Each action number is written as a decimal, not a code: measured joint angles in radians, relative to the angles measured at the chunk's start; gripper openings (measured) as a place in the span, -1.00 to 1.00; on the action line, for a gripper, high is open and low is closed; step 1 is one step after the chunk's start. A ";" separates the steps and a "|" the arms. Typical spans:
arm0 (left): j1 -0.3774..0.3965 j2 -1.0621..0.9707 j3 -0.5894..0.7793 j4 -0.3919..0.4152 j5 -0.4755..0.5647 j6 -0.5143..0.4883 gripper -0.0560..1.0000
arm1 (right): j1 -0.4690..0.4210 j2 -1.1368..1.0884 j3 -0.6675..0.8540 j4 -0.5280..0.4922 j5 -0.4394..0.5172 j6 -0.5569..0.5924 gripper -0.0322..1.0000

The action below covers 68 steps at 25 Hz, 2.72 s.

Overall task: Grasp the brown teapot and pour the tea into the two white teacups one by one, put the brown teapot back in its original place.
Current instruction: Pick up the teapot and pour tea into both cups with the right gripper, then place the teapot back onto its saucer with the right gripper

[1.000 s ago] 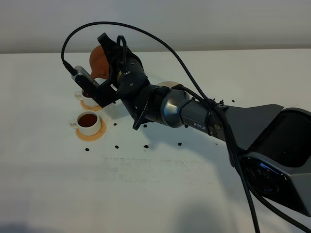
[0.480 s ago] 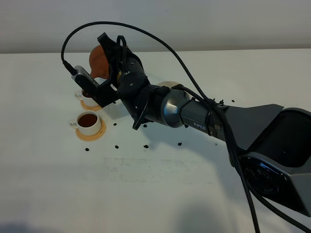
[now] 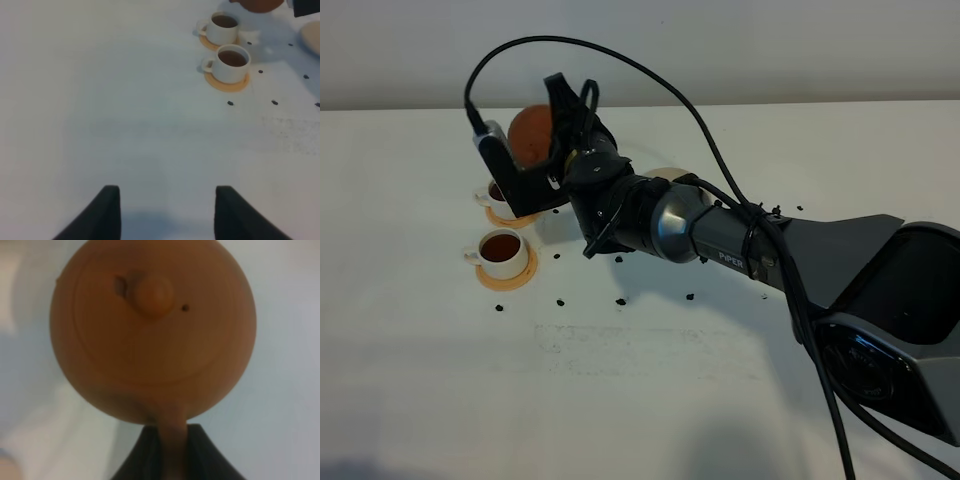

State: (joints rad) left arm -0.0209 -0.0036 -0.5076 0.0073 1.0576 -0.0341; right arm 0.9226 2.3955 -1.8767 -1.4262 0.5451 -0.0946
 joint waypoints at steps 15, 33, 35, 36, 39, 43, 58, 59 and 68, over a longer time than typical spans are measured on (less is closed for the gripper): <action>0.000 0.000 0.000 0.000 0.000 0.000 -0.05 | -0.057 -0.132 -0.040 0.765 0.027 0.008 -0.77; 0.000 0.000 0.000 0.000 0.000 0.000 -0.05 | -0.176 -0.130 -0.054 1.351 0.120 -0.061 -0.77; 0.000 0.000 0.000 0.000 0.000 0.000 -0.05 | -0.176 -0.120 -0.057 1.354 0.107 -0.062 -0.77; 0.000 0.000 0.000 0.000 0.000 0.000 -0.05 | -0.176 -0.113 -0.057 1.354 0.099 -0.063 -0.77; 0.000 0.000 0.000 0.000 0.000 0.000 -0.05 | -0.176 -0.084 -0.057 1.355 0.090 -0.063 -0.77; 0.000 0.000 0.000 0.000 0.000 0.000 -0.05 | -0.178 -0.044 -0.057 1.361 0.081 -0.060 -0.77; 0.000 0.000 0.000 0.000 0.000 0.000 -0.05 | -0.178 0.006 -0.057 1.398 0.063 -0.058 -0.77; 0.000 0.000 0.000 0.000 0.000 0.000 -0.05 | -0.178 0.006 -0.057 1.399 0.063 -0.058 -0.77; 0.000 0.000 0.000 0.000 0.000 0.000 -0.05 | -0.178 -0.095 -0.057 1.400 0.150 -0.058 -0.77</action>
State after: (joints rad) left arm -0.0209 -0.0036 -0.5076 0.0073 1.0576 -0.0341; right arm 0.7451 2.3005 -1.9332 -0.0267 0.6952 -0.1528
